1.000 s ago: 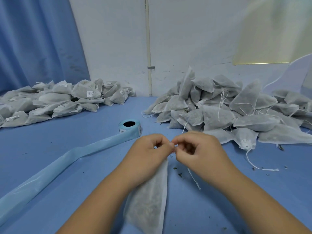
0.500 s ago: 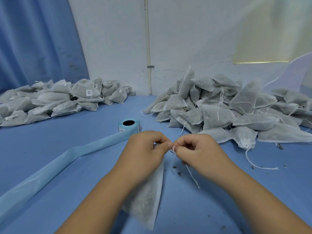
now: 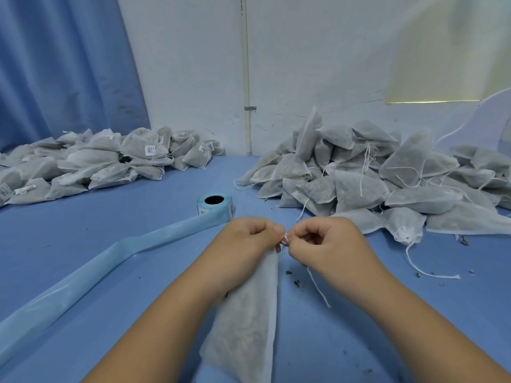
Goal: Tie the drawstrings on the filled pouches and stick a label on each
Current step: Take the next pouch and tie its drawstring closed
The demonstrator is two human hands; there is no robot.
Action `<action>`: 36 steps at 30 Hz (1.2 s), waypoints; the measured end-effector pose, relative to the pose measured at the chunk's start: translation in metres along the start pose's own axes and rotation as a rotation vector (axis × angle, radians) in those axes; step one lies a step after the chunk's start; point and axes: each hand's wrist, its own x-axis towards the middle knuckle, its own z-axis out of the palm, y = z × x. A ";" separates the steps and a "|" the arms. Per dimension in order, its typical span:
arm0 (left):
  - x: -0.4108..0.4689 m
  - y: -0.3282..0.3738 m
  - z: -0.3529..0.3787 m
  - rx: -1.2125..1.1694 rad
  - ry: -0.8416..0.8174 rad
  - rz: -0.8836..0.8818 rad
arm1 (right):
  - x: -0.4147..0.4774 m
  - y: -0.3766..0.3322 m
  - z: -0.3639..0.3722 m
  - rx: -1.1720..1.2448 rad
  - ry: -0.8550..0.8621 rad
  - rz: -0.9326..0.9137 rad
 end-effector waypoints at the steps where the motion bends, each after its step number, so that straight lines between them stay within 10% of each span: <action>1: 0.000 0.000 0.000 -0.065 -0.031 -0.029 | 0.000 0.000 0.001 -0.003 0.010 -0.010; 10: 0.000 -0.002 0.004 -0.303 -0.031 -0.108 | -0.003 -0.002 0.006 -0.252 0.159 -0.197; 24: 0.005 -0.009 0.001 0.011 0.088 0.030 | -0.001 0.004 -0.003 -0.337 0.010 -0.194; 36: 0.008 -0.011 -0.012 -0.012 0.129 -0.038 | 0.005 0.001 -0.022 0.305 0.091 -0.011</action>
